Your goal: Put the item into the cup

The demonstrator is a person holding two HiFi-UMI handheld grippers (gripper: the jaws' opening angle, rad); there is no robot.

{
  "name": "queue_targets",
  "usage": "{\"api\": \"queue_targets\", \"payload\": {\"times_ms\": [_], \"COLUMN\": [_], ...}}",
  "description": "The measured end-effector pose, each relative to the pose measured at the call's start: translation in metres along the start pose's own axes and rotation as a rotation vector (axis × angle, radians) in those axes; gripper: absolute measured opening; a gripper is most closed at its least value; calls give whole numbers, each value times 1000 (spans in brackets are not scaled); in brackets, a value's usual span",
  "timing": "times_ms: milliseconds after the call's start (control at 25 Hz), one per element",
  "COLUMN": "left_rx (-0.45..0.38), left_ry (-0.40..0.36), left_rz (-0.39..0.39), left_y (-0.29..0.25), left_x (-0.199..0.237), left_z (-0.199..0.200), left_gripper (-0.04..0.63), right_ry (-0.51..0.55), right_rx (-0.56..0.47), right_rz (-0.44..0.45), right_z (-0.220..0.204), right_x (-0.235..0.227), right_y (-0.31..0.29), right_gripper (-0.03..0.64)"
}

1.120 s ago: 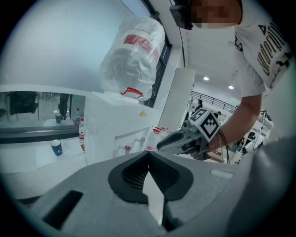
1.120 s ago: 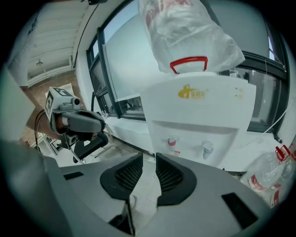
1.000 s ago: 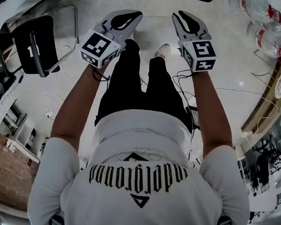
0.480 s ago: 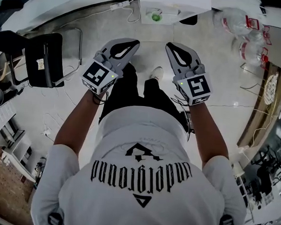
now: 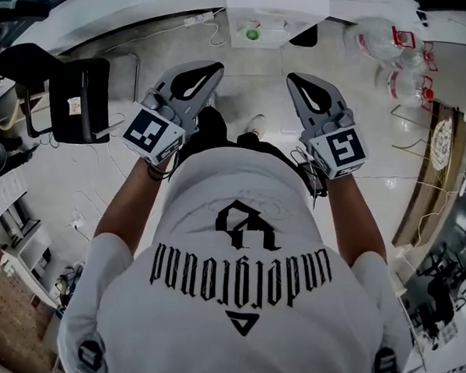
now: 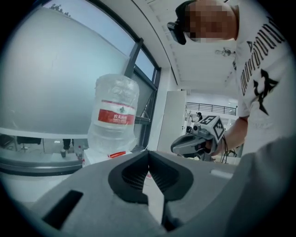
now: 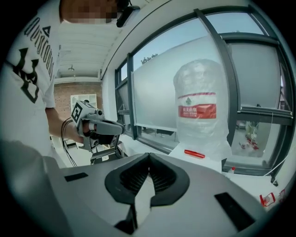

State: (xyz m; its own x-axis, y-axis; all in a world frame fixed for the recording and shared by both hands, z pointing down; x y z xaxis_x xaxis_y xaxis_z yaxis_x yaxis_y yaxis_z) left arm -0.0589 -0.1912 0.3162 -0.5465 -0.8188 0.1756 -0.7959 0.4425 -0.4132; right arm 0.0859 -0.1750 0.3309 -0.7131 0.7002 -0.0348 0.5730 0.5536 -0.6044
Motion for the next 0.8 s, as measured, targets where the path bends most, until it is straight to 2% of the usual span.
{"api": "queue_targets", "payload": {"times_ms": [520,800], "left_rx": [-80,-113], "left_ry": [-11,-33], "left_rz": [54,82], "left_y": [34,50], "left_x": [-42,-56], "left_z": [52,72], "left_gripper": [15,15], "right_ry": [10,29], "right_rx": [-118,-186], "right_rz": [-38,-53], "right_z": [28,44], "right_x": [-4,-2], "right_y": [78,101], "right_gripper": [14,14]}}
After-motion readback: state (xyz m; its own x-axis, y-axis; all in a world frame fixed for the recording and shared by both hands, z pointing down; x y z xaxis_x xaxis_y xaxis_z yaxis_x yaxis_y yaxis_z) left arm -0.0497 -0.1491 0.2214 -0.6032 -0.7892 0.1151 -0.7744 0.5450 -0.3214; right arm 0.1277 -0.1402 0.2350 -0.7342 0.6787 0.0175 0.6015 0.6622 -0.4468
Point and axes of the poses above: the fingertips, and each gripper's own axes: y backward along the fingers, x to its left, z out of its top, the point moved 2 cm from there along y, backward along the fingers, and after that the axes turned 14 degrees about x, right-handed, at the moved point
